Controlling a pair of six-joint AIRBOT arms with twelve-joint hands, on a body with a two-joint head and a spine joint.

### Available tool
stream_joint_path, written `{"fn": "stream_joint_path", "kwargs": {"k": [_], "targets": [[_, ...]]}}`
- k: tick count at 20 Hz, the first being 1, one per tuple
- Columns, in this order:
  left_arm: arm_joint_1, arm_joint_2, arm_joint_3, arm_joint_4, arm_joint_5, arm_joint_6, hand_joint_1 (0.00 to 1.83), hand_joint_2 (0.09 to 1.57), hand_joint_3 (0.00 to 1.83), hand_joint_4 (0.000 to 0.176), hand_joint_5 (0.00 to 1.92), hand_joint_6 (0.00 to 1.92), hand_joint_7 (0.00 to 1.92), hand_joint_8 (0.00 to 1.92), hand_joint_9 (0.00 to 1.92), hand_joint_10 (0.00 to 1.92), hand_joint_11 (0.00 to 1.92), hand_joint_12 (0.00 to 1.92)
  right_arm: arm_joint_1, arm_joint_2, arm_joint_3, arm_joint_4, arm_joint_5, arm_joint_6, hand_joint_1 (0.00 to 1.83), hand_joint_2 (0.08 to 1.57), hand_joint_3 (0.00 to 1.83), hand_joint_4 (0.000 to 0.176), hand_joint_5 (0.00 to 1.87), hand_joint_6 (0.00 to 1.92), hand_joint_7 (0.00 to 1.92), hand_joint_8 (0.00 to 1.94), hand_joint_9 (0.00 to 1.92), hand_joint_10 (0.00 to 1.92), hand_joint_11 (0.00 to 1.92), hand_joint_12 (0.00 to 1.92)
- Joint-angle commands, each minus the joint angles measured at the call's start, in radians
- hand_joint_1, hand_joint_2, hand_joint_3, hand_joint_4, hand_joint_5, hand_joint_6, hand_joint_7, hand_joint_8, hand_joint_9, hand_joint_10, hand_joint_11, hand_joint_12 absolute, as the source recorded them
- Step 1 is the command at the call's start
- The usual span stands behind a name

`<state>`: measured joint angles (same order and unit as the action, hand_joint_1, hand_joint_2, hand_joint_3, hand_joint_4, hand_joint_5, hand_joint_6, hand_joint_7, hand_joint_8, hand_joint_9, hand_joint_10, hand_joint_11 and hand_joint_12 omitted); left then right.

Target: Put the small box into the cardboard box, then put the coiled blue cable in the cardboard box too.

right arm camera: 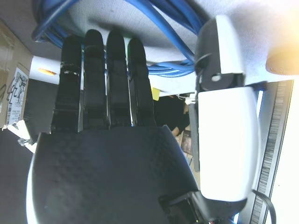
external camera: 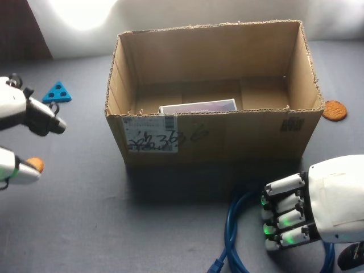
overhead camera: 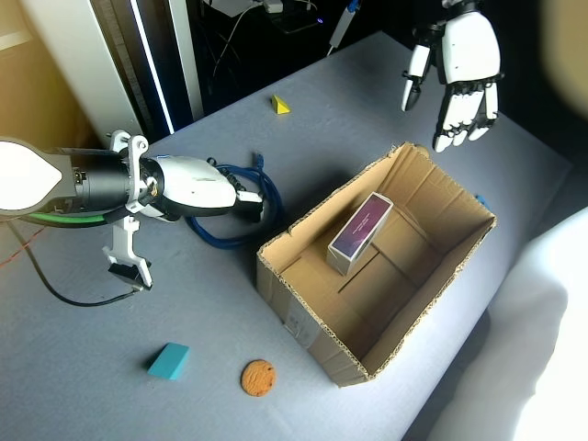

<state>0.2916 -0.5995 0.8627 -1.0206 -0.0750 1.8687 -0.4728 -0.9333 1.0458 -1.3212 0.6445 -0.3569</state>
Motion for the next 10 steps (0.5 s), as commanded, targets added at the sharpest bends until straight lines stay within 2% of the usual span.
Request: {"fn": "stream_joint_path", "kwargs": {"k": [1, 3, 5, 6, 10], "targets": [[-0.001, 0.022, -0.005, 0.01, -0.077, 0.002, 0.88, 1.13, 0.0, 0.0, 0.52, 0.01, 0.64, 0.01, 0.55, 0.01, 0.0, 1.0, -0.004, 0.008, -0.001, 0.02, 0.036, -0.009, 0.86, 1.02, 0.01, 0.0, 0.65, 0.02, 0.55, 0.01, 0.49, 0.01, 0.13, 0.84], [0.017, 0.037, -0.034, 0.023, -0.09, 0.002, 0.85, 1.15, 0.0, 0.0, 0.51, 0.0, 0.63, 0.0, 0.53, 0.0, 0.0, 0.97, -0.013, 0.008, -0.001, 0.02, 0.036, -0.02, 0.89, 1.01, 0.0, 0.0, 0.7, 0.02, 0.55, 0.0, 0.5, 0.0, 0.14, 0.88], [0.035, 0.051, -0.065, 0.048, -0.11, 0.001, 0.88, 1.13, 0.0, 0.0, 0.53, 0.01, 0.64, 0.01, 0.55, 0.01, 0.0, 1.0, -0.021, 0.008, 0.0, 0.02, 0.036, -0.025, 0.91, 0.98, 0.0, 0.0, 0.74, 0.03, 0.5, 0.0, 0.48, 0.0, 0.13, 0.88], [0.046, 0.059, -0.083, 0.077, -0.121, 0.001, 0.83, 1.14, 0.0, 0.0, 0.51, 0.0, 0.62, 0.0, 0.54, 0.0, 0.0, 0.98, -0.025, 0.008, 0.0, 0.02, 0.036, -0.025, 0.91, 0.98, 0.0, 0.0, 0.76, 0.03, 0.45, 0.0, 0.42, 0.0, 0.09, 0.85], [0.077, 0.069, -0.109, 0.139, -0.13, -0.009, 0.86, 1.13, 0.0, 0.0, 0.53, 0.01, 0.64, 0.01, 0.55, 0.01, 0.0, 0.99, -0.04, 0.008, 0.0, 0.02, 0.036, -0.037, 0.95, 0.95, 0.0, 0.0, 0.81, 0.02, 0.47, 0.0, 0.41, 0.0, 0.08, 0.82]]}}
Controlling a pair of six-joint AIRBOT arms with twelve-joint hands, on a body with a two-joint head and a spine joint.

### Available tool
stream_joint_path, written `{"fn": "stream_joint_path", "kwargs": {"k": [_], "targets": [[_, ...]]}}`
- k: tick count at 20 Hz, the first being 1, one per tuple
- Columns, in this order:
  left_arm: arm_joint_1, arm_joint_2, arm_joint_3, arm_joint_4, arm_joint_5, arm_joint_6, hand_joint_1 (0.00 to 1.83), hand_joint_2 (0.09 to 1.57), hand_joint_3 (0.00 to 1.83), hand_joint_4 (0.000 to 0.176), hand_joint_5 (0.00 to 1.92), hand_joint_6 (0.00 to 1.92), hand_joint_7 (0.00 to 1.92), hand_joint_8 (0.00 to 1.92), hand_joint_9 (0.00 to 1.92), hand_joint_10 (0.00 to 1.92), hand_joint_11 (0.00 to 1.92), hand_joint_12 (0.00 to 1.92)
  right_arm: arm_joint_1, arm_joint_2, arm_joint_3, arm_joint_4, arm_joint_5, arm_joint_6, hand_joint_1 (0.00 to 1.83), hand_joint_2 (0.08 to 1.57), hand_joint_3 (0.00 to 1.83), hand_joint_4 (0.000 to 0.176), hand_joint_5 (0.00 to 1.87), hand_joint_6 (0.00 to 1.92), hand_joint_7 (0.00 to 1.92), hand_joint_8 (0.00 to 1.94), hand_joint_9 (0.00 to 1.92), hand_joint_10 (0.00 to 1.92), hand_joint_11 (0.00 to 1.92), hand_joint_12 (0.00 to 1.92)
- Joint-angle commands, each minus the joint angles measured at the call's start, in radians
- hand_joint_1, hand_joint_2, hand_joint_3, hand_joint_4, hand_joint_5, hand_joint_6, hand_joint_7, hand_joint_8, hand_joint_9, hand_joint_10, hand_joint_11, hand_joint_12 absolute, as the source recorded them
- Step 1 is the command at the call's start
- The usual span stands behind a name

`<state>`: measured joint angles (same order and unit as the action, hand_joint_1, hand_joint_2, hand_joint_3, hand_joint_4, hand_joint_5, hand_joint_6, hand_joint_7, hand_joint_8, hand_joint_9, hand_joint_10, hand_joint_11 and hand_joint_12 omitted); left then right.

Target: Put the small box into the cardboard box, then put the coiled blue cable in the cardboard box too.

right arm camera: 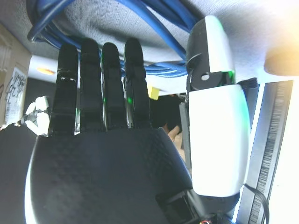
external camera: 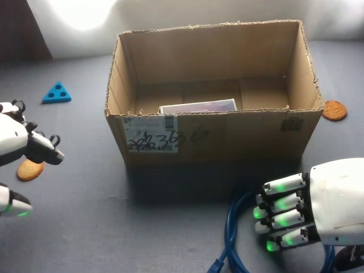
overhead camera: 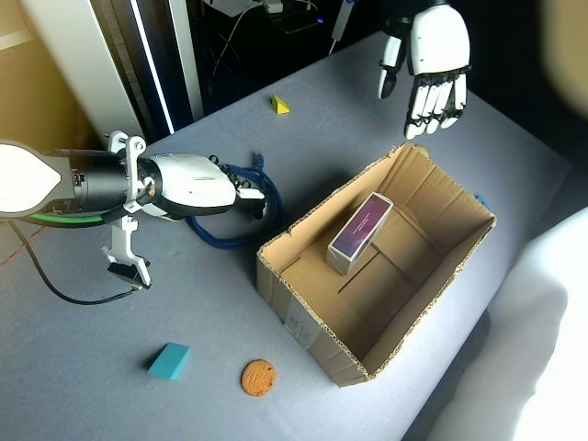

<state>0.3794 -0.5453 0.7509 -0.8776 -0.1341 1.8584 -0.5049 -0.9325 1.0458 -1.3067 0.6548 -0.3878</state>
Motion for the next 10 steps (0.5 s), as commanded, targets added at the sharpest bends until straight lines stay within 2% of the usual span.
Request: {"fn": "stream_joint_path", "kwargs": {"k": [1, 2, 4, 5, 7, 8, 10], "targets": [[-0.004, 0.015, -0.005, 0.045, -0.085, -0.009, 0.87, 1.13, 0.0, 0.0, 0.53, 0.0, 0.64, 0.0, 0.55, 0.01, 0.0, 0.97, -0.008, 0.008, 0.0, 0.005, 0.025, -0.006, 0.97, 0.93, 0.0, 0.0, 0.84, 0.02, 0.38, 0.0, 0.31, 0.0, 0.0, 0.73], [0.001, 0.015, -0.011, 0.096, -0.095, -0.033, 0.87, 1.13, 0.0, 0.0, 0.53, 0.0, 0.64, 0.0, 0.55, 0.01, 0.0, 0.97, -0.008, 0.008, 0.0, 0.005, 0.025, -0.006, 0.97, 0.93, 0.0, 0.0, 0.84, 0.02, 0.38, 0.0, 0.31, 0.0, 0.0, 0.73], [0.016, 0.014, -0.028, 0.282, -0.119, -0.149, 0.84, 1.14, 0.0, 0.0, 0.52, 0.0, 0.63, 0.0, 0.55, 0.01, 0.0, 0.98, -0.008, 0.008, 0.0, 0.005, 0.025, -0.007, 0.97, 0.93, 0.0, 0.0, 0.85, 0.01, 0.41, 0.01, 0.3, 0.0, 0.0, 0.7], [0.024, 0.013, -0.038, 0.363, -0.136, -0.188, 0.86, 1.13, 0.0, 0.0, 0.55, 0.01, 0.66, 0.01, 0.57, 0.02, 0.0, 1.03, -0.005, 0.007, -0.001, 0.015, 0.025, -0.018, 0.96, 0.94, 0.0, 0.0, 0.85, 0.01, 0.41, 0.0, 0.33, 0.01, 0.0, 0.74], [0.033, 0.006, -0.05, 0.45, -0.15, -0.221, 0.85, 1.13, 0.0, 0.0, 0.55, 0.01, 0.66, 0.01, 0.57, 0.01, 0.0, 1.03, 0.005, 0.007, 0.0, 0.041, 0.022, -0.032, 0.95, 0.94, 0.0, 0.0, 0.86, 0.01, 0.4, 0.0, 0.33, 0.0, 0.0, 0.76], [0.04, 0.003, -0.053, 0.537, -0.156, -0.293, 0.86, 1.12, 0.0, 0.0, 0.55, 0.01, 0.66, 0.01, 0.57, 0.01, 0.0, 1.03, 0.015, 0.007, 0.0, 0.049, 0.018, -0.032, 0.96, 0.95, 0.0, 0.0, 0.92, 0.02, 0.42, 0.01, 0.33, 0.0, 0.0, 0.78], [0.053, 0.0, -0.059, 0.602, -0.175, -0.341, 0.88, 1.11, 0.0, 0.0, 0.55, 0.01, 0.66, 0.01, 0.57, 0.01, 0.0, 1.01, 0.026, 0.006, -0.001, 0.071, 0.015, -0.032, 0.97, 0.95, 0.0, 0.0, 0.94, 0.02, 0.41, 0.0, 0.34, 0.01, 0.0, 0.8]]}}
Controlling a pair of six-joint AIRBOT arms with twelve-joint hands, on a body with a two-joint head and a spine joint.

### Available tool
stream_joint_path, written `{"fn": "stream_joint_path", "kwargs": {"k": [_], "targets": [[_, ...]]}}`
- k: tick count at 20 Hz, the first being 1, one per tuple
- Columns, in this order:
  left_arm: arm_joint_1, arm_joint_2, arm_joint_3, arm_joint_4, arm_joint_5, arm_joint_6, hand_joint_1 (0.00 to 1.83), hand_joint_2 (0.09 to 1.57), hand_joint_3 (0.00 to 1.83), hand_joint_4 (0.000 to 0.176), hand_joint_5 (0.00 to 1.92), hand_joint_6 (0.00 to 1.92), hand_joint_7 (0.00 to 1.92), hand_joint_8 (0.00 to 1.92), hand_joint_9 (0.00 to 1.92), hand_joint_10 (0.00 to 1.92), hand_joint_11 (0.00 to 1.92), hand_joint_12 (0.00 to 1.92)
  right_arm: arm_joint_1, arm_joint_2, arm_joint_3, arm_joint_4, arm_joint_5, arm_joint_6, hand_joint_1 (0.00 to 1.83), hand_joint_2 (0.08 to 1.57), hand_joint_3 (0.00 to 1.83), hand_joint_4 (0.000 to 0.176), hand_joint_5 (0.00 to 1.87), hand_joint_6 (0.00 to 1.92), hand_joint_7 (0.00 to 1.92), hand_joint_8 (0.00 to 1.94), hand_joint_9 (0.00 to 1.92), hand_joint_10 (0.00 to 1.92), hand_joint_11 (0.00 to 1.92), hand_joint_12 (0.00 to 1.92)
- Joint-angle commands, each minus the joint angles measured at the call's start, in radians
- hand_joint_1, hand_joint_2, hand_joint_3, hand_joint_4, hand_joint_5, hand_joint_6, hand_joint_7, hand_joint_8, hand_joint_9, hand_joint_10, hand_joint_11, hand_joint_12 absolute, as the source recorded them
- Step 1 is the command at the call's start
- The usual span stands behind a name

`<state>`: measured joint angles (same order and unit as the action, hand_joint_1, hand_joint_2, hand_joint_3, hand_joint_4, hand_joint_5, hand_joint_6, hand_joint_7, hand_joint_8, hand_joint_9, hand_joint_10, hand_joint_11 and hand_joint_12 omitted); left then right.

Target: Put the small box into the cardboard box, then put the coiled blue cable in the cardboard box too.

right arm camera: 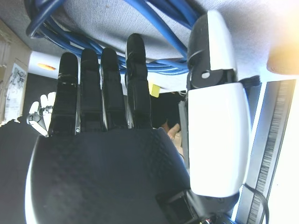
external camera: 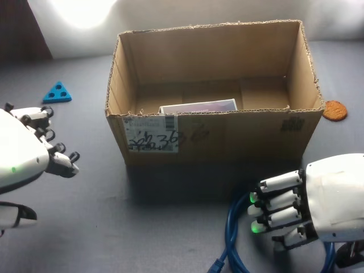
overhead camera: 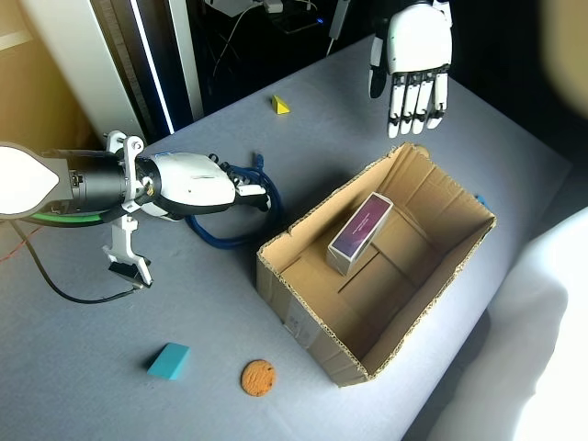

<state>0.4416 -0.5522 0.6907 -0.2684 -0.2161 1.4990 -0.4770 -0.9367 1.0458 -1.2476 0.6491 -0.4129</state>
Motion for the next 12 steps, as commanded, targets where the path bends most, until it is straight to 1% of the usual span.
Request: {"fn": "stream_joint_path", "kwargs": {"k": [1, 3, 4, 5, 6, 7, 9, 11, 12], "targets": [[-0.003, 0.006, 0.0, 0.025, -0.096, -0.017, 0.87, 1.12, 0.0, 0.0, 0.53, 0.0, 0.66, 0.0, 0.56, 0.01, 0.0, 1.0, 0.006, 0.009, -0.001, 0.032, 0.016, -0.006, 0.98, 0.96, 0.0, 0.0, 0.98, 0.02, 0.42, 0.0, 0.36, 0.01, 0.0, 0.81], [0.008, 0.011, -0.002, 0.075, -0.097, -0.085, 0.85, 1.12, 0.0, 0.0, 0.54, 0.0, 0.68, 0.01, 0.58, 0.02, 0.0, 1.03, 0.009, 0.008, -0.001, 0.033, 0.016, -0.006, 1.0, 0.96, 0.0, 0.0, 1.01, 0.03, 0.44, 0.01, 0.38, 0.01, 0.0, 0.81], [0.014, 0.015, -0.002, 0.118, -0.098, -0.135, 0.87, 1.12, 0.0, 0.0, 0.53, 0.0, 0.67, 0.0, 0.58, 0.01, 0.0, 1.03, 0.003, 0.007, -0.001, 0.031, 0.016, -0.006, 1.04, 0.95, 0.0, 0.0, 1.04, 0.03, 0.5, 0.02, 0.39, 0.01, 0.0, 0.85], [0.02, 0.018, -0.003, 0.158, -0.107, -0.169, 0.84, 1.14, 0.01, 0.0, 0.51, 0.0, 0.65, 0.0, 0.56, 0.01, 0.0, 1.0, -0.003, 0.007, -0.001, 0.022, 0.016, -0.006, 1.04, 0.95, 0.0, 0.0, 1.04, 0.02, 0.51, 0.01, 0.39, 0.01, 0.0, 0.81], [0.026, 0.021, -0.005, 0.191, -0.116, -0.198, 0.84, 1.14, 0.01, 0.0, 0.51, 0.0, 0.65, 0.0, 0.56, 0.01, 0.0, 1.0, -0.01, 0.008, -0.001, 0.015, 0.016, -0.006, 1.04, 0.95, 0.0, 0.0, 1.04, 0.02, 0.51, 0.01, 0.39, 0.01, 0.0, 0.81], [0.033, 0.026, -0.006, 0.258, -0.134, -0.255, 0.84, 1.13, 0.0, 0.0, 0.53, 0.01, 0.66, 0.01, 0.57, 0.01, 0.0, 1.02, -0.022, 0.008, -0.001, -0.001, 0.019, -0.006, 1.05, 0.95, 0.0, 0.0, 1.04, 0.02, 0.53, 0.01, 0.4, 0.01, 0.0, 0.8], [0.042, 0.037, -0.004, 0.355, -0.178, -0.344, 0.88, 1.12, 0.0, 0.0, 0.54, 0.01, 0.68, 0.01, 0.58, 0.01, 0.0, 1.02, -0.049, 0.009, -0.001, -0.028, 0.027, -0.006, 1.06, 0.96, 0.0, 0.0, 1.04, 0.01, 0.52, 0.01, 0.42, 0.01, 0.0, 0.81], [0.042, 0.047, -0.002, 0.435, -0.214, -0.434, 0.83, 1.13, 0.0, 0.0, 0.53, 0.0, 0.68, 0.01, 0.58, 0.02, 0.0, 1.02, -0.058, 0.009, 0.0, -0.035, 0.028, -0.006, 1.07, 0.95, 0.0, 0.0, 1.05, 0.01, 0.52, 0.0, 0.42, 0.01, 0.0, 0.83], [0.044, 0.055, -0.002, 0.491, -0.245, -0.494, 0.82, 1.14, 0.0, 0.0, 0.51, 0.0, 0.66, 0.0, 0.57, 0.01, 0.0, 0.99, -0.059, 0.009, 0.0, -0.035, 0.028, -0.006, 1.07, 0.95, 0.0, 0.0, 1.06, 0.01, 0.53, 0.0, 0.42, 0.01, 0.0, 0.83]]}}
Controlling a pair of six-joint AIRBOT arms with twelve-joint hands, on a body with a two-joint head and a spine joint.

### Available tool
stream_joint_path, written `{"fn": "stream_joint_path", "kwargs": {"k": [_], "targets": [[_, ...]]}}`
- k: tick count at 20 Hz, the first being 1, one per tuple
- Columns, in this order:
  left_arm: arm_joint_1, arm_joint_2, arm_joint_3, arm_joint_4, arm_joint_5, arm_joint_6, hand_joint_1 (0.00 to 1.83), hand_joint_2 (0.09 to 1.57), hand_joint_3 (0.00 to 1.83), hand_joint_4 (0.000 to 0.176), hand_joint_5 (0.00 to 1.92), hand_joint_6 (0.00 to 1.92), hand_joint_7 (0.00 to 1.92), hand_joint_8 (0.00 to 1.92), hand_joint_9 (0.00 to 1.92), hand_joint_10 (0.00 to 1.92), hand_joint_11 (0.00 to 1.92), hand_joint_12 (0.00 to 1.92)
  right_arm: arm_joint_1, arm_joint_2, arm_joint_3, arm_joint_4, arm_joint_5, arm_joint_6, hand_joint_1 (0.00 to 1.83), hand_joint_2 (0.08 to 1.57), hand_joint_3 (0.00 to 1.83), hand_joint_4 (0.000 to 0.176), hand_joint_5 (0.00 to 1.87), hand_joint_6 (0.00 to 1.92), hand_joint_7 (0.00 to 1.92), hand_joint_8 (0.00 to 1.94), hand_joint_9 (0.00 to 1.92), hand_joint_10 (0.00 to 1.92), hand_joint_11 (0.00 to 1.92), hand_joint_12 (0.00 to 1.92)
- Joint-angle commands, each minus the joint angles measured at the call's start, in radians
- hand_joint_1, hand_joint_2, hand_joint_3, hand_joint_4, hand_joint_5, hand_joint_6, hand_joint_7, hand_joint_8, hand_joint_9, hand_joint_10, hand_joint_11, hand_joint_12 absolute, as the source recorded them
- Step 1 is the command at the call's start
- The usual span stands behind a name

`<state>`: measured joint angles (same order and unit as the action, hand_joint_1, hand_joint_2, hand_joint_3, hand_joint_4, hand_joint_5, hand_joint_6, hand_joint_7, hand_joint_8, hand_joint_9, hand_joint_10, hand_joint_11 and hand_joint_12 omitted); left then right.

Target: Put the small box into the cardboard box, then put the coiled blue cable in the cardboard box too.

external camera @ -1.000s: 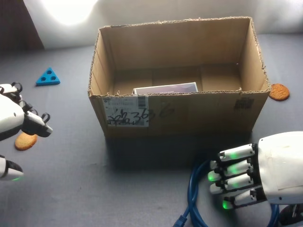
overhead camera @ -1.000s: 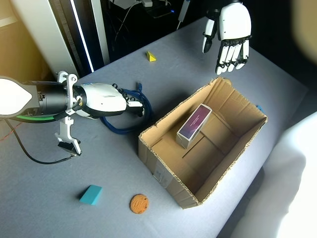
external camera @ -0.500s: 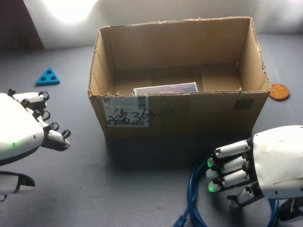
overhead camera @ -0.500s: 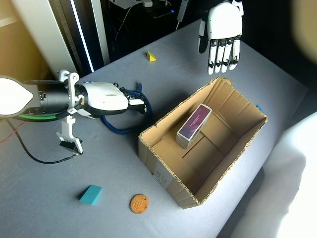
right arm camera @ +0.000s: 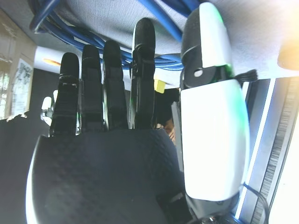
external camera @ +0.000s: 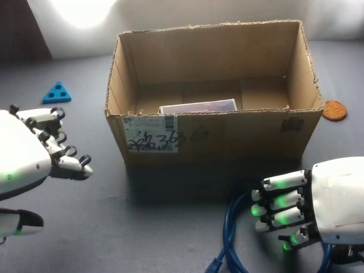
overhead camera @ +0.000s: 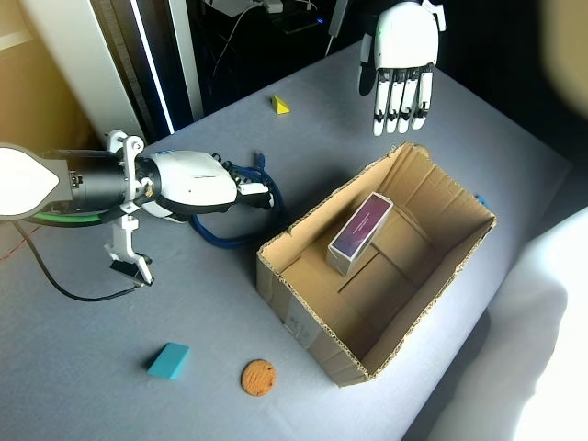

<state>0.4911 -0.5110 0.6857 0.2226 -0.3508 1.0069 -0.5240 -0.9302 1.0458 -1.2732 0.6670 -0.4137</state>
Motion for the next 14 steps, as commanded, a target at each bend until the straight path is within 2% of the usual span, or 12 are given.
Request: {"fn": "stream_joint_path", "kwargs": {"k": [1, 3, 6, 9, 10, 12, 14], "targets": [[-0.003, 0.019, 0.004, 0.034, -0.13, -0.036, 0.84, 1.14, 0.0, 0.0, 0.52, 0.0, 0.66, 0.0, 0.57, 0.01, 0.0, 0.98, -0.012, 0.003, -0.001, -0.01, 0.01, -0.005, 1.07, 0.95, 0.0, 0.0, 1.06, 0.01, 0.51, 0.0, 0.42, 0.01, 0.0, 0.83], [0.012, 0.029, 0.008, 0.088, -0.175, -0.106, 0.81, 1.14, 0.0, 0.0, 0.53, 0.01, 0.69, 0.01, 0.59, 0.02, 0.0, 1.03, -0.019, 0.006, -0.001, -0.01, 0.01, -0.005, 1.07, 0.95, 0.0, 0.0, 1.06, 0.01, 0.51, 0.0, 0.44, 0.01, 0.0, 0.84], [0.022, 0.035, 0.017, 0.15, -0.205, -0.195, 0.83, 1.14, 0.0, 0.0, 0.51, 0.0, 0.67, 0.0, 0.58, 0.01, 0.0, 1.0, -0.039, 0.012, -0.001, -0.03, 0.011, -0.002, 1.08, 0.94, 0.0, 0.0, 1.07, 0.01, 0.53, 0.0, 0.44, 0.01, 0.0, 0.87], [0.024, 0.034, 0.015, 0.17, -0.211, -0.198, 0.86, 1.13, 0.0, 0.0, 0.54, 0.01, 0.69, 0.01, 0.59, 0.02, 0.0, 1.03, -0.047, 0.014, -0.001, -0.035, 0.015, -0.002, 1.08, 0.94, 0.0, 0.0, 1.08, 0.01, 0.5, 0.0, 0.44, 0.01, 0.0, 0.88], [0.024, 0.034, 0.015, 0.174, -0.211, -0.198, 0.85, 1.12, 0.0, 0.0, 0.56, 0.02, 0.7, 0.01, 0.61, 0.02, 0.0, 1.04, -0.046, 0.014, -0.001, -0.035, 0.015, -0.002, 1.16, 0.98, 0.0, 0.0, 1.28, 0.29, 0.49, 0.0, 0.45, 0.0, 0.0, 0.92], [0.024, 0.034, 0.015, 0.175, -0.211, -0.195, 0.84, 1.12, 0.0, 0.0, 0.57, 0.02, 0.71, 0.01, 0.61, 0.02, 0.0, 1.05, -0.045, 0.013, -0.001, -0.035, 0.015, -0.002, 1.16, 1.01, 0.0, 0.0, 1.22, 0.56, 0.46, 0.0, 0.43, 0.0, 0.0, 0.9], [0.024, 0.033, 0.015, 0.183, -0.218, -0.194, 0.85, 1.12, 0.0, 0.0, 0.57, 0.01, 0.71, 0.01, 0.62, 0.02, 0.0, 1.08, -0.045, 0.014, -0.001, -0.035, 0.015, -0.002, 1.18, 1.03, 0.0, 0.0, 1.17, 0.65, 0.5, 0.01, 0.45, 0.01, 0.0, 0.9]]}}
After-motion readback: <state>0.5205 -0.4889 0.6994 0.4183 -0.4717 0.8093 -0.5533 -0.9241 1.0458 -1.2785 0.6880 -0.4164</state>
